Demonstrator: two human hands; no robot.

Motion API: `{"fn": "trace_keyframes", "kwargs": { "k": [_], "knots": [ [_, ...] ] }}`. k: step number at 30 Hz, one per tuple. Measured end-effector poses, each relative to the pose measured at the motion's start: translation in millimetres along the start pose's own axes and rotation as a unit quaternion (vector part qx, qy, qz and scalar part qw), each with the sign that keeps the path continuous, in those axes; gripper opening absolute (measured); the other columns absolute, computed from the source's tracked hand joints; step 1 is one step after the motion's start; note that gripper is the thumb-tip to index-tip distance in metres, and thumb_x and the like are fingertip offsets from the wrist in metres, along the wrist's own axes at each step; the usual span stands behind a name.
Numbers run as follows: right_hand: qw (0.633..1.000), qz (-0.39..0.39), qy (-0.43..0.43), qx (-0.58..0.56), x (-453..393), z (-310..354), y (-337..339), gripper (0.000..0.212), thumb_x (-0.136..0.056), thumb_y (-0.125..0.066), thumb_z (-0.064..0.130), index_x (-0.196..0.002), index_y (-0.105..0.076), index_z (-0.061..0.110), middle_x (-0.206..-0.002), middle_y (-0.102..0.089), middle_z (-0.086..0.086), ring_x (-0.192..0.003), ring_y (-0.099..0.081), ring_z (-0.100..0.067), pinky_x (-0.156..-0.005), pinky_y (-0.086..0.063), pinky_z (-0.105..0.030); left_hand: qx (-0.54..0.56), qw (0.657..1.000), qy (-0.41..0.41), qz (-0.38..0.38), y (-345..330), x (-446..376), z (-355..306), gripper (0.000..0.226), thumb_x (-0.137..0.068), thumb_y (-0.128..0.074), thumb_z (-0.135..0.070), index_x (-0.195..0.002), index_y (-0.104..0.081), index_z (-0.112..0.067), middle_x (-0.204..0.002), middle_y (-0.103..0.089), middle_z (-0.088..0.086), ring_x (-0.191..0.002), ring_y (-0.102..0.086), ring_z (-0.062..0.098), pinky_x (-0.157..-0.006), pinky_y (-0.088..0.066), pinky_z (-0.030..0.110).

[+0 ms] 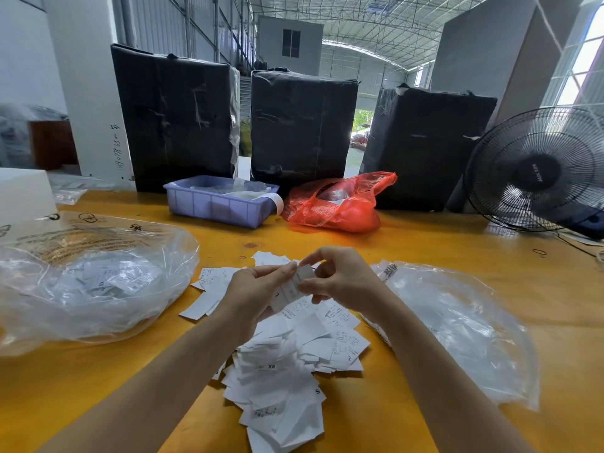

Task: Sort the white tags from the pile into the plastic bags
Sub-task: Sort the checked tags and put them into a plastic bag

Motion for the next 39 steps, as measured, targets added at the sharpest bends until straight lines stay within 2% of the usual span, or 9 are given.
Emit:
{"fn": "trace_keyframes", "kwargs": {
  "k": [6, 8, 13, 19, 24, 27, 32, 36, 39],
  "knots": [
    [0.999, -0.035, 0.033, 0.026, -2, 2, -5, 0.042, -0.091, -0.059, 0.028, -0.128, -0.055, 0.007, -0.100, -0.066, -0.007, -0.075, -0.062, -0.013, -0.066, -0.048, -0.023, 0.061, 0.997, 0.028, -0.039, 3, -2, 1, 0.022, -0.080, -0.071, -0.027, -0.097, -0.069, -0.014, -0.081, -0.064, 0.006, -0.079, -0.056, 0.020, -0.063, -0.044, 0.028],
    [0.997, -0.042, 0.063, 0.020, -1, 6, -9, 0.039, -0.093, -0.057, 0.026, -0.126, -0.057, 0.006, -0.093, -0.065, 0.002, -0.071, -0.059, -0.006, -0.062, -0.047, -0.016, 0.074, 0.995, 0.028, -0.058, 5, -3, 1, 0.025, -0.079, -0.072, -0.030, -0.098, -0.068, -0.015, -0.083, -0.062, 0.007, -0.083, -0.054, 0.021, -0.062, -0.042, 0.028],
    [0.991, -0.005, 0.105, 0.077, 1, 8, -19, 0.042, -0.084, -0.069, 0.027, -0.122, -0.062, 0.010, -0.109, -0.069, -0.005, -0.077, -0.059, -0.008, -0.070, -0.051, -0.024, 0.085, 0.993, 0.032, -0.075, 8, -4, 4, 0.019, -0.078, -0.073, -0.032, -0.091, -0.072, -0.018, -0.087, -0.063, 0.006, -0.082, -0.052, 0.017, -0.061, -0.040, 0.026],
    [0.990, -0.079, 0.103, 0.049, -2, 3, -13, 0.053, -0.085, -0.069, 0.019, -0.134, -0.050, 0.010, -0.102, -0.066, -0.003, -0.083, -0.064, -0.021, -0.081, -0.055, -0.033, 0.106, 0.991, 0.047, -0.064, 7, -3, 6, 0.019, -0.072, -0.077, -0.033, -0.084, -0.072, -0.020, -0.083, -0.062, 0.005, -0.085, -0.053, 0.019, -0.063, -0.041, 0.028],
    [0.988, -0.031, 0.132, 0.072, -2, 4, -21, 0.055, -0.084, -0.070, 0.017, -0.135, -0.049, 0.008, -0.111, -0.069, -0.008, -0.065, -0.054, 0.006, -0.070, -0.047, -0.014, 0.127, 0.988, 0.088, -0.015, 1, -1, 6, 0.015, -0.079, -0.072, -0.032, -0.088, -0.070, -0.021, -0.073, -0.067, 0.001, -0.074, -0.057, 0.014, -0.064, -0.042, 0.026],
    [0.991, -0.020, 0.119, 0.051, -4, 2, -23, 0.060, -0.082, -0.072, 0.013, -0.136, -0.047, 0.007, -0.103, -0.070, -0.006, -0.061, -0.055, 0.005, -0.071, -0.051, -0.019, 0.145, 0.984, 0.103, -0.010, -2, 3, 4, 0.018, -0.080, -0.071, -0.031, -0.092, -0.068, -0.018, -0.059, -0.067, -0.001, -0.064, -0.057, 0.013, -0.057, -0.044, 0.023],
    [0.995, -0.023, 0.096, 0.025, -5, 0, -20, 0.047, -0.083, -0.068, 0.003, -0.128, -0.056, 0.004, -0.084, -0.065, 0.000, -0.064, -0.056, 0.000, -0.075, -0.056, -0.038, 0.142, 0.986, 0.084, -0.026, -4, 4, 4, 0.030, -0.078, -0.073, -0.031, -0.103, -0.069, -0.014, -0.080, -0.066, 0.004, -0.066, -0.059, 0.015, -0.057, -0.047, 0.023],
    [0.997, -0.043, 0.065, -0.027, -5, -2, -13, 0.023, -0.084, -0.064, -0.002, -0.107, -0.069, -0.001, -0.066, -0.064, 0.004, -0.051, -0.056, 0.001, -0.057, -0.050, -0.016, 0.123, 0.990, 0.057, -0.042, 1, -1, 5, 0.020, -0.077, -0.075, -0.028, -0.093, -0.070, -0.016, -0.088, -0.067, 0.007, -0.080, -0.061, 0.020, -0.073, -0.049, 0.033],
    [0.997, -0.065, 0.027, -0.035, -4, -3, -5, 0.016, -0.085, -0.065, 0.001, -0.099, -0.072, -0.001, -0.073, -0.068, -0.004, -0.054, -0.056, -0.003, -0.056, -0.047, -0.017, 0.055, 0.996, 0.069, 0.002, 4, -4, 4, 0.024, -0.078, -0.070, -0.039, -0.093, -0.070, -0.021, -0.073, -0.069, 0.002, -0.074, -0.058, 0.019, -0.064, -0.047, 0.030]
  ]
}}
Point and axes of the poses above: each hand's wrist, its own x-axis away from the middle knuckle, its own y-axis out of the back of the hand, z = x × y, the point moved 3 cm from there along -x, towards the middle knuckle
